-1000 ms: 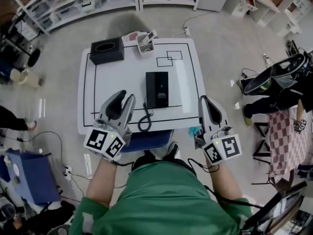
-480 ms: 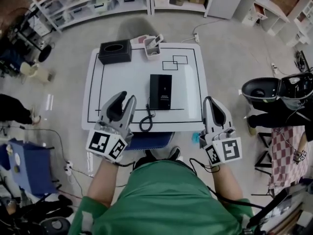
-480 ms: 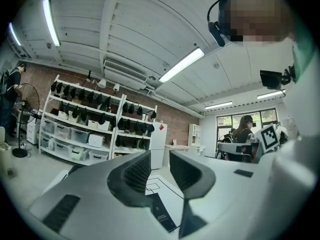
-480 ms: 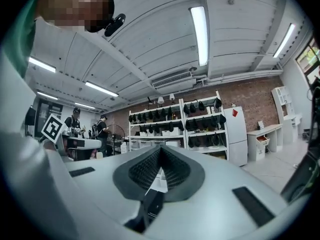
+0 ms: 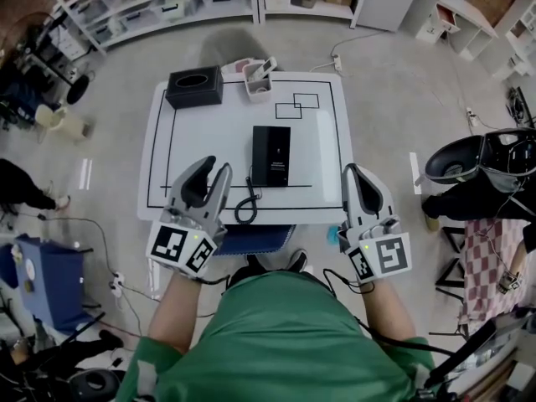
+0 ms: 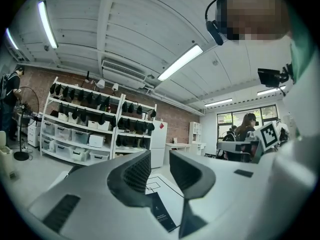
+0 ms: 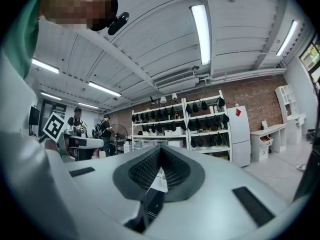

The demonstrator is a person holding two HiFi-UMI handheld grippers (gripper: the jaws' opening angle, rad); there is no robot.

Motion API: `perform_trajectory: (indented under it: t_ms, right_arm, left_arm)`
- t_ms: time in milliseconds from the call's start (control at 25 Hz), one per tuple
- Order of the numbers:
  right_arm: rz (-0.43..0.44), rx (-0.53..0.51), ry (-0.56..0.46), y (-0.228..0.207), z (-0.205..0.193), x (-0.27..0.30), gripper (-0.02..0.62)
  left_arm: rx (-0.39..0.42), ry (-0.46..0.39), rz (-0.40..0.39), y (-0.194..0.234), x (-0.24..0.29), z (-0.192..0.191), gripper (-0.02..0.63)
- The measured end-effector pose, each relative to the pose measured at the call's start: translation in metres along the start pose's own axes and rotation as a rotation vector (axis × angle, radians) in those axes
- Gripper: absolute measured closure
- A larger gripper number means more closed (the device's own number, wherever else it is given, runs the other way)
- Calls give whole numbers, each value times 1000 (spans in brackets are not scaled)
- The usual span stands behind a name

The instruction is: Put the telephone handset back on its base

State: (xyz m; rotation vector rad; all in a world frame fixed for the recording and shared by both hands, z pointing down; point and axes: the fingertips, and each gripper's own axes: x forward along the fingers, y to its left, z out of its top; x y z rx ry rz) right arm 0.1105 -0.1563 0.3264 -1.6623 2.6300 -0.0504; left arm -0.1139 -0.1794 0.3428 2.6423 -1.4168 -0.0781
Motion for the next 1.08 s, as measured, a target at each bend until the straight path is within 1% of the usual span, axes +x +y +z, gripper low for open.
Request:
perform_trajectory:
  t_ms: [480,800,1080]
  right_arm:
    - [21,4,0,-1,-3,2,580]
    - [46,1,-15,-3,3,-2,580]
    - [64,15,-7,-12,-2,-11,580]
  left_arm:
    - [0,-1,12,1,5,-4,479]
    - [2,-5,39,-3,1,-3,479]
    - [-3,12,67,-12,-1,-13,479]
